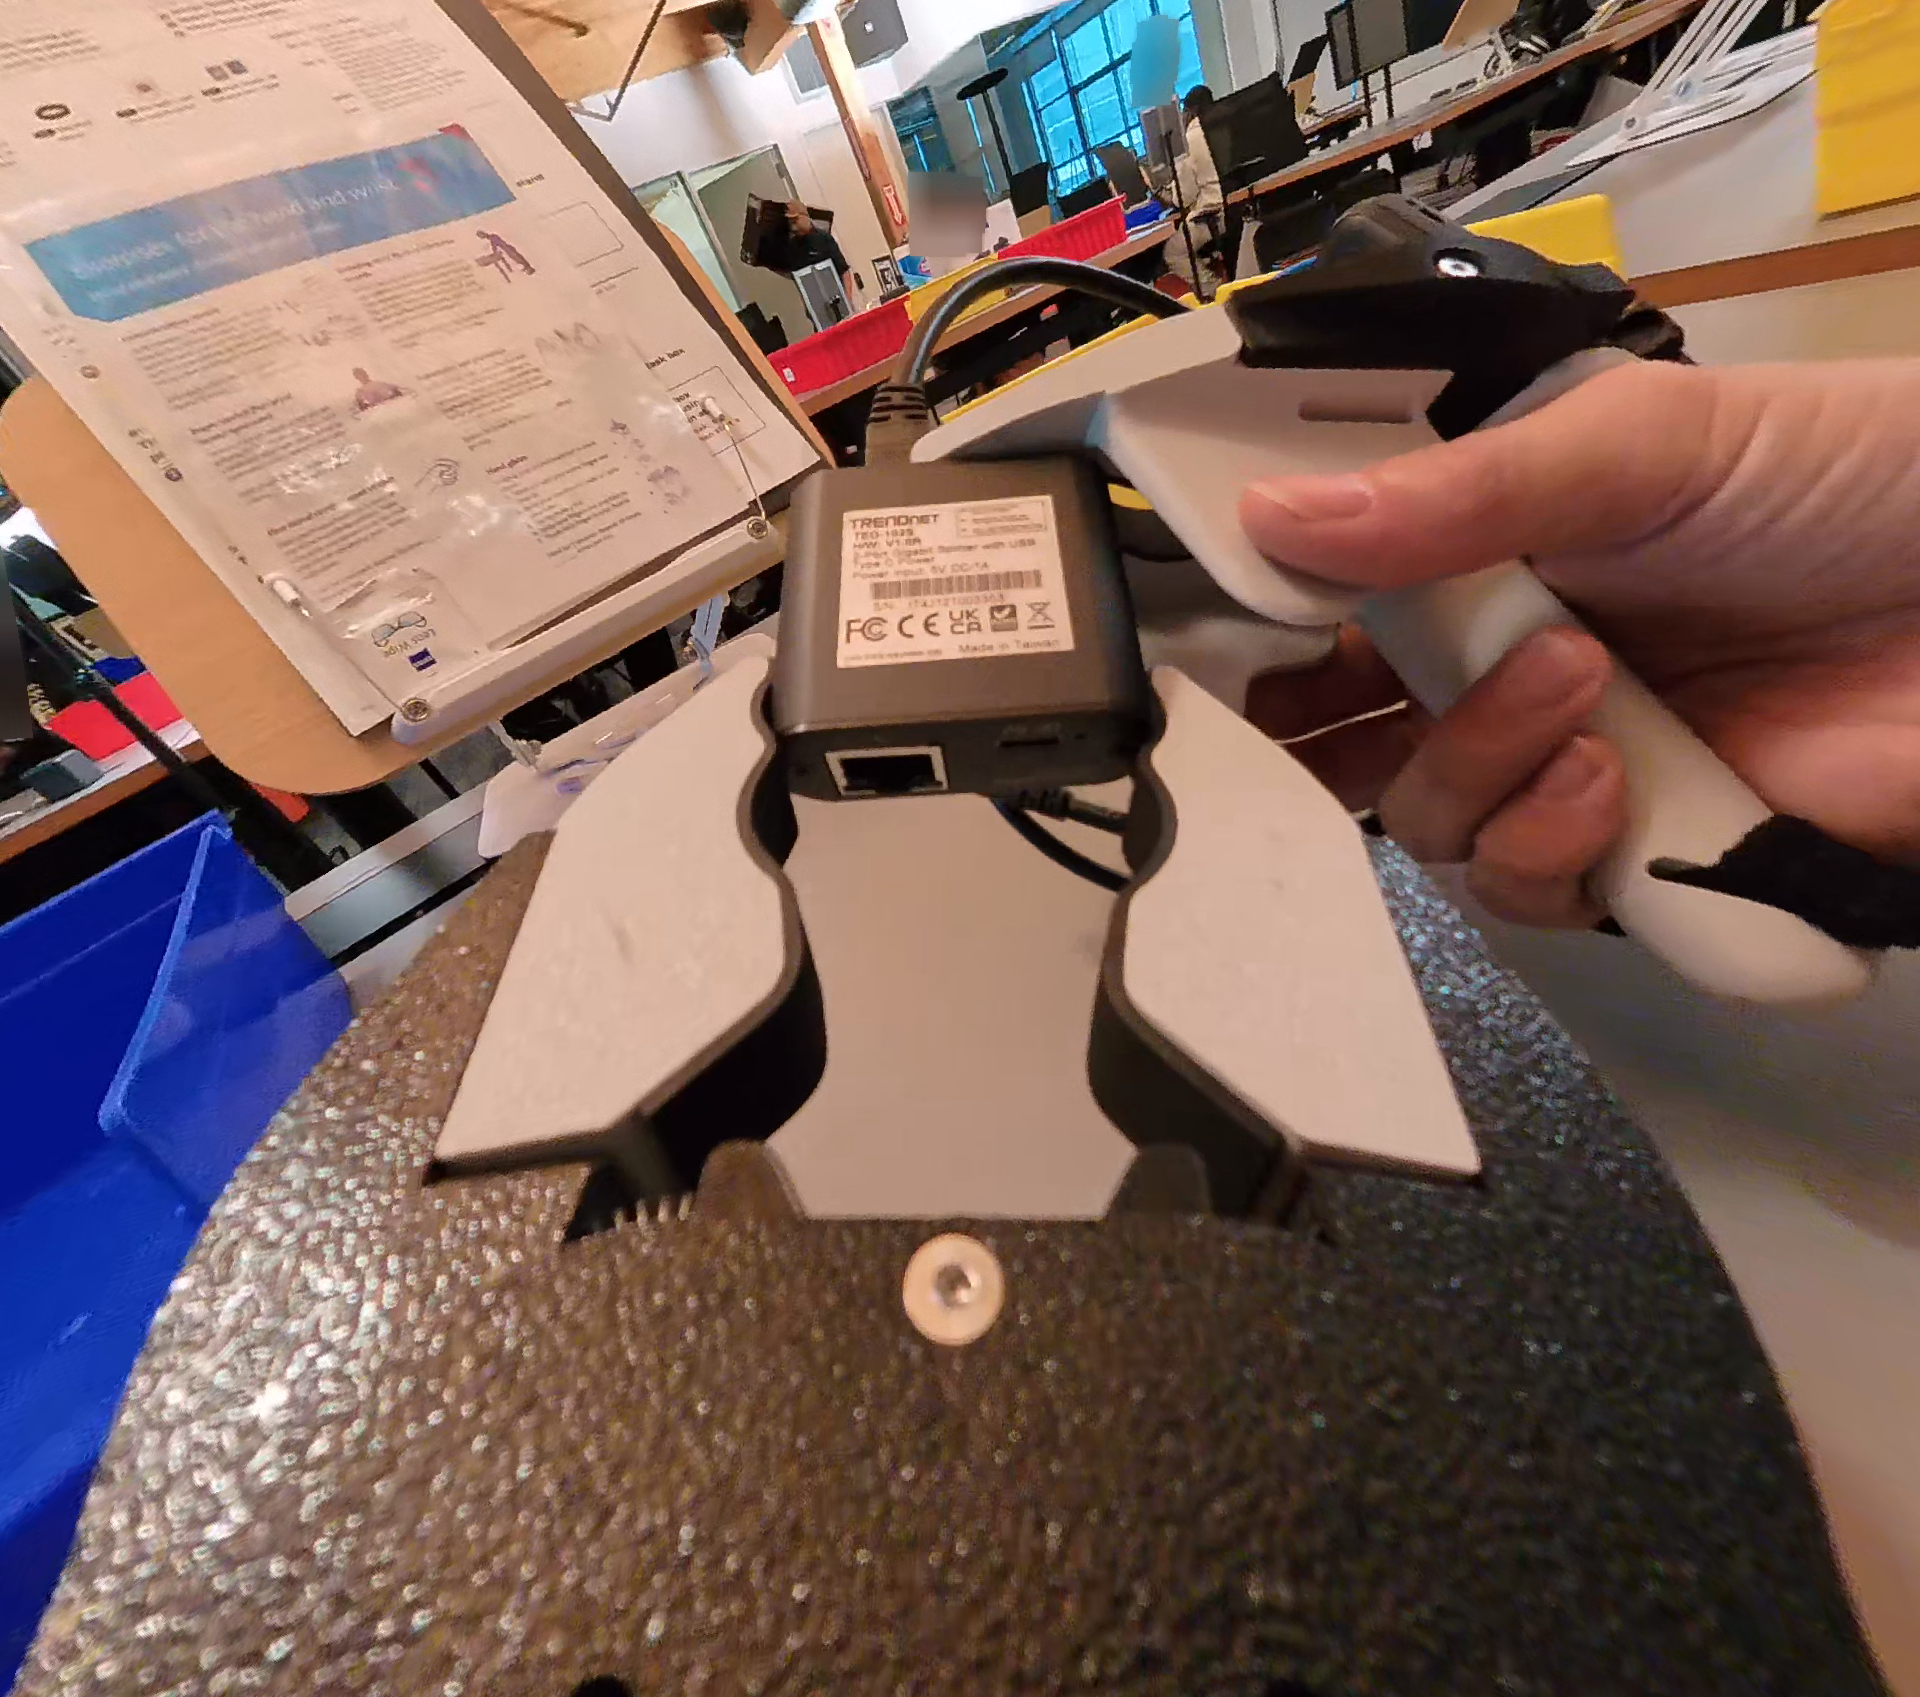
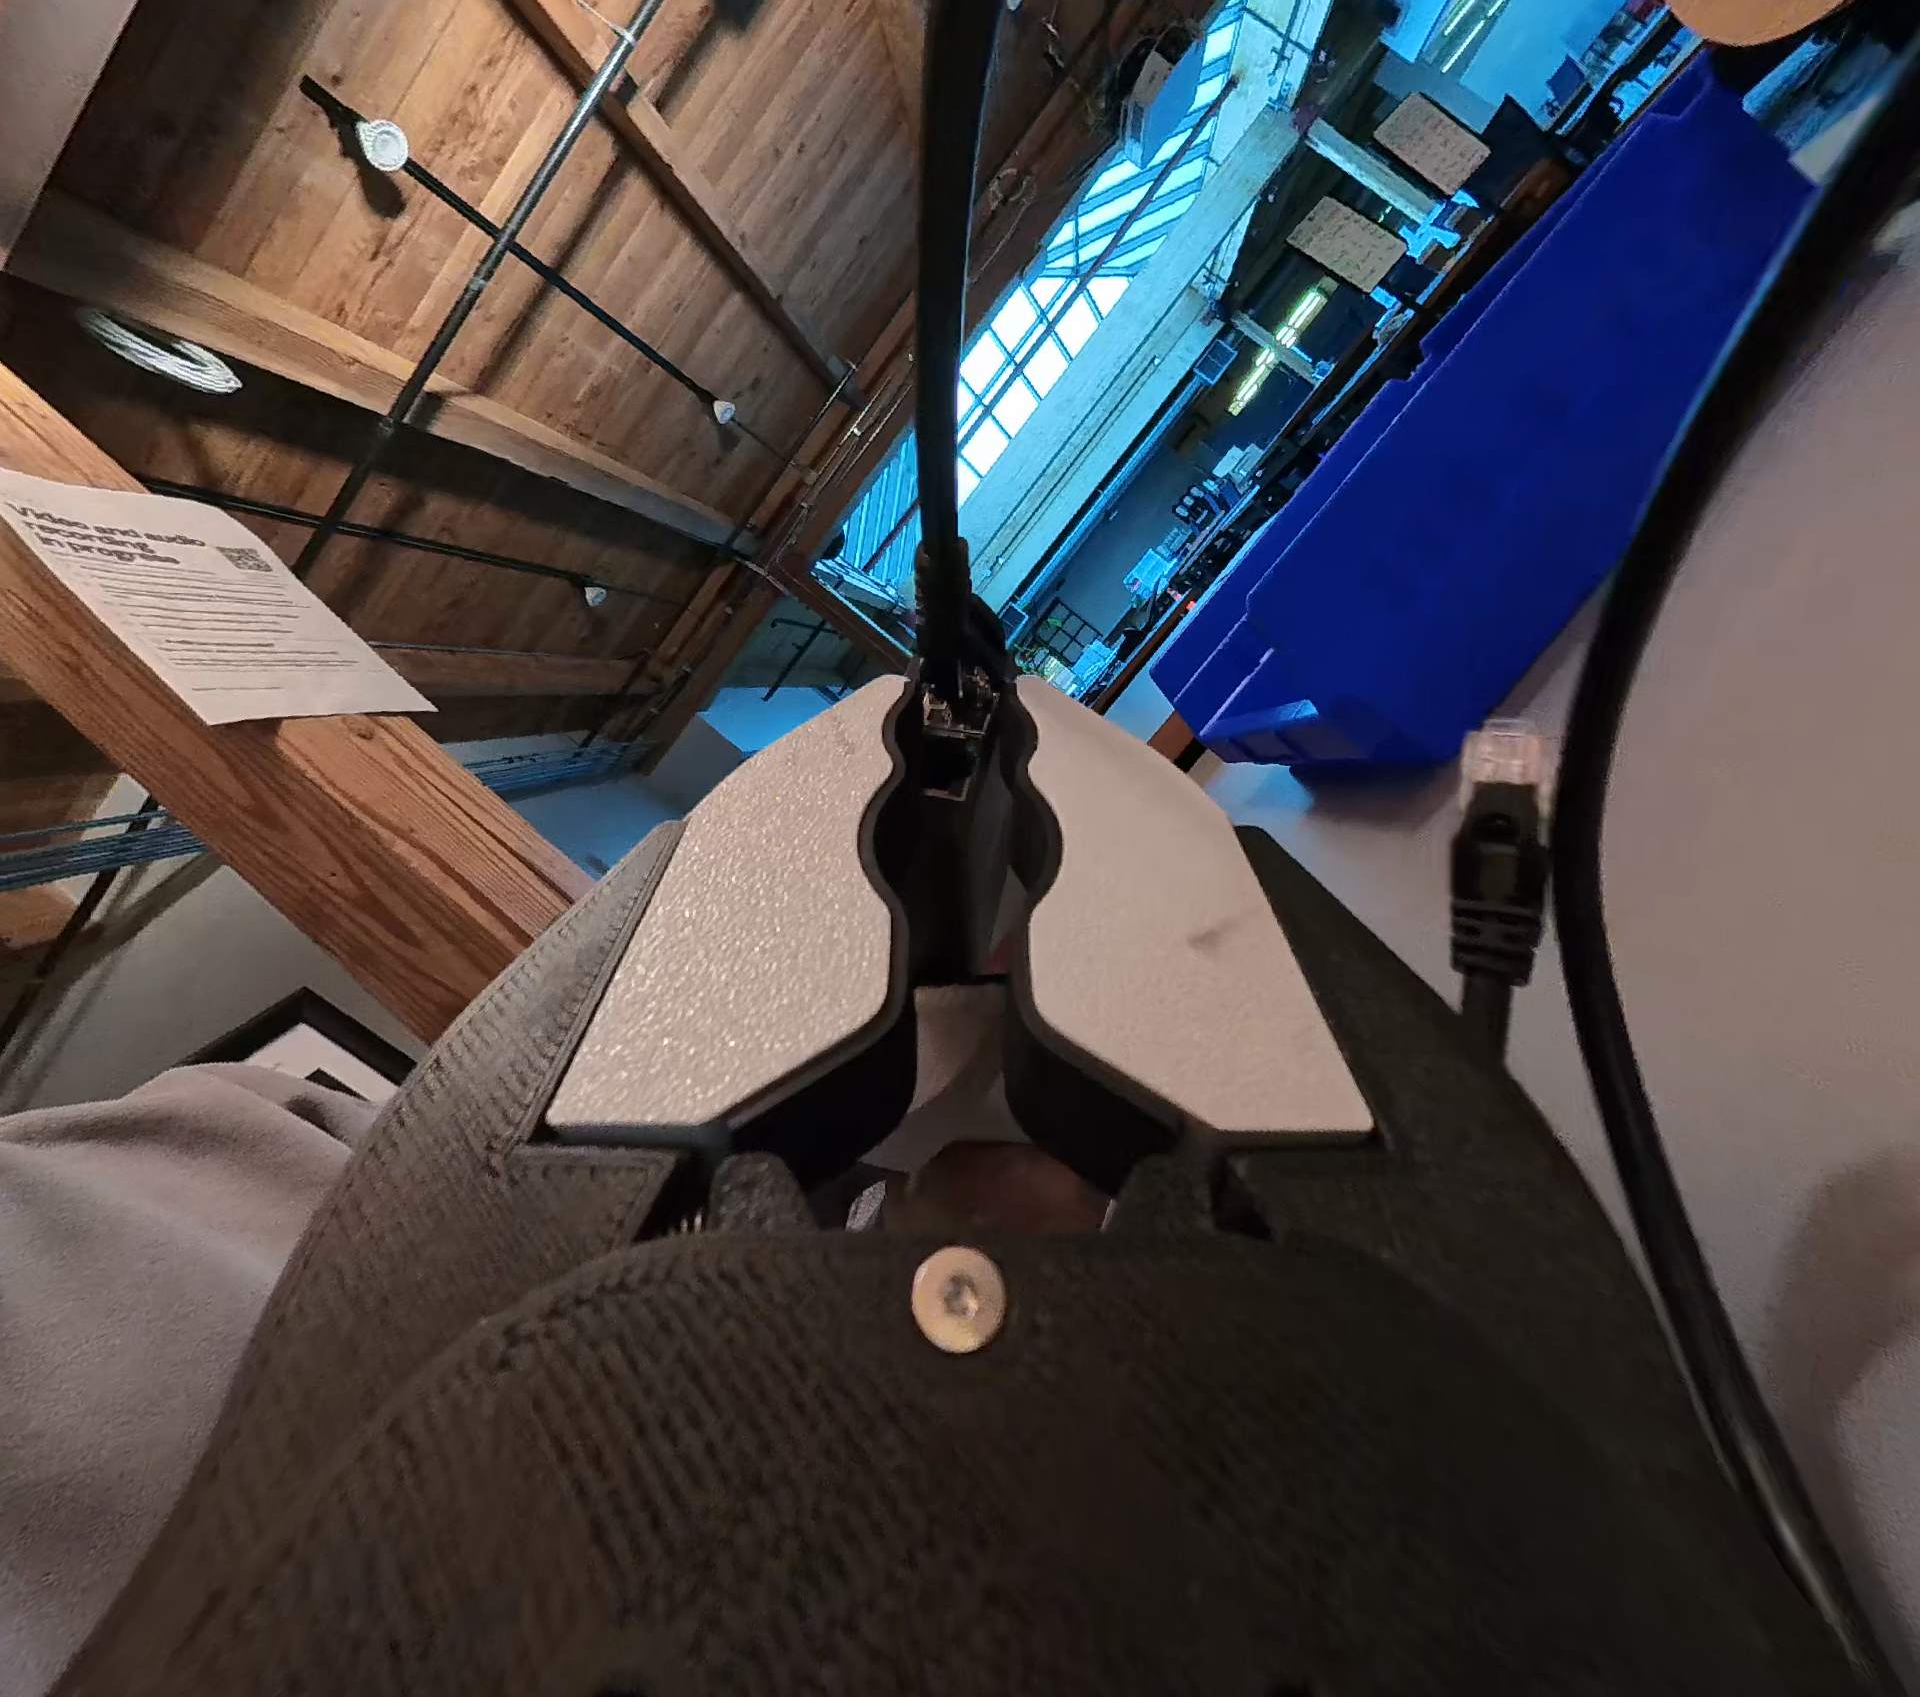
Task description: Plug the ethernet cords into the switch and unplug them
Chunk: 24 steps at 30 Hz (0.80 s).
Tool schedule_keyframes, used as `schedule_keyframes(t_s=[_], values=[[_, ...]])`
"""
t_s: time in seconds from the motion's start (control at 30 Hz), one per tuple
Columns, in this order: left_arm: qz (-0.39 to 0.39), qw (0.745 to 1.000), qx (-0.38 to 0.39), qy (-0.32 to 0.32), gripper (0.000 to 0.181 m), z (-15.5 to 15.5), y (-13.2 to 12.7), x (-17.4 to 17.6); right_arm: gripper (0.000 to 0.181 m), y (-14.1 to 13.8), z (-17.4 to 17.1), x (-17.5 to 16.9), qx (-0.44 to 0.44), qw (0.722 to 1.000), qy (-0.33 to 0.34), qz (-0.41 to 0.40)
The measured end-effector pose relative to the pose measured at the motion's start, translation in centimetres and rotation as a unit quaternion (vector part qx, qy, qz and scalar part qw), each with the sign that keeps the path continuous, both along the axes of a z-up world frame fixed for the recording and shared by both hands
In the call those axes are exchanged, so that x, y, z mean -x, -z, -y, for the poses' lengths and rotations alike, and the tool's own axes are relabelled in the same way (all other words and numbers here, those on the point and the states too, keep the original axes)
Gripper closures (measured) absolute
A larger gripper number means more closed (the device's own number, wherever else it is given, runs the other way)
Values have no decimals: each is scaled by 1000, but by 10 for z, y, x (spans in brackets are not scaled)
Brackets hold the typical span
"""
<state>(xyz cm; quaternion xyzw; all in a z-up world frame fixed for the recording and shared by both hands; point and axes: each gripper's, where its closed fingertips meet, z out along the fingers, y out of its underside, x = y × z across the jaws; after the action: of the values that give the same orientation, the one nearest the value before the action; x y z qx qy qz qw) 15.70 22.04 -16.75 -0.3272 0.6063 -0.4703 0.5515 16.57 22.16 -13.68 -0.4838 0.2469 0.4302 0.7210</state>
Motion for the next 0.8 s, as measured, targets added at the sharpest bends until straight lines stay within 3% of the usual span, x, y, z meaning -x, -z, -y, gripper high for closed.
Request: schedule_keyframes(t_s=[0.37, 0.8], values=[[0, 1000, -13, 2, 120, -1, 2, 0, 168, 2, 0, 0, 3, 1000, 9, 8], [13, 999, -38, -8, 120, 0, 2, 0, 173, 4, 4, 1, 45, 988, 56, 140]])
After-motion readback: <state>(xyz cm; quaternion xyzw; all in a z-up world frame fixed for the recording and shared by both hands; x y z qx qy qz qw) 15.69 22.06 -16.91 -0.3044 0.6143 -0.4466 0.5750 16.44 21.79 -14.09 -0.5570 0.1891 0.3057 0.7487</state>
